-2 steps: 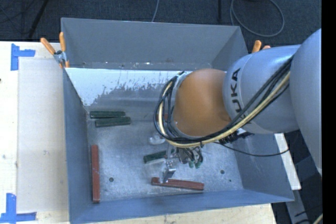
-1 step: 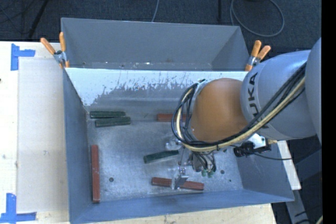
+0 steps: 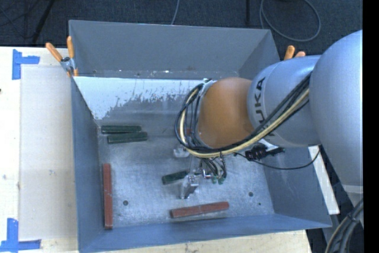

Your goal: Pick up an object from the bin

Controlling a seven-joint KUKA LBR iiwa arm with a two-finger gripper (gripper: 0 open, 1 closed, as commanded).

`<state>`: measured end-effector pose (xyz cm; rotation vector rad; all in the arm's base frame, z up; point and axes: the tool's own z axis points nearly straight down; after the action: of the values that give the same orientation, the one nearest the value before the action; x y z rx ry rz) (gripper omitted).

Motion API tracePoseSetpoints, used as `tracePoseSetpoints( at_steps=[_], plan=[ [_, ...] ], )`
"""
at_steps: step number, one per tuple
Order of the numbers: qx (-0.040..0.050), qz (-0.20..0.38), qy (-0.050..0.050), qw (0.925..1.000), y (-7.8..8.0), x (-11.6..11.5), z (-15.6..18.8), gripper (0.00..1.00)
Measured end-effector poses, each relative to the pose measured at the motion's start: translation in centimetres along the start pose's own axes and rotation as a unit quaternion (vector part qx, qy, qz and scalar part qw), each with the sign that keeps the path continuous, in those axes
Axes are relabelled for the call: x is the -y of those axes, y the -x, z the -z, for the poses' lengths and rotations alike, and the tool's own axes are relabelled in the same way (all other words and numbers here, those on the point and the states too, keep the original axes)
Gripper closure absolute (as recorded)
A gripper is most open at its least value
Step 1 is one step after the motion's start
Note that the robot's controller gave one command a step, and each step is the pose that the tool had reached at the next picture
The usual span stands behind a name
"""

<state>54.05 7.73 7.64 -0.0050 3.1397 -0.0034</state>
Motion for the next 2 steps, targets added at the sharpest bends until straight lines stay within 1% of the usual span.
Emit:
tracePoseSetpoints(
  at_steps=[1,2],
  plan=[
    [0.0089,-0.023,0.005,0.9997,-6.02,2.82,-0.09,1.0],
    [0.0089,-0.023,0.005,0.9997,-6.01,2.82,-0.09,1.0]
  ],
)
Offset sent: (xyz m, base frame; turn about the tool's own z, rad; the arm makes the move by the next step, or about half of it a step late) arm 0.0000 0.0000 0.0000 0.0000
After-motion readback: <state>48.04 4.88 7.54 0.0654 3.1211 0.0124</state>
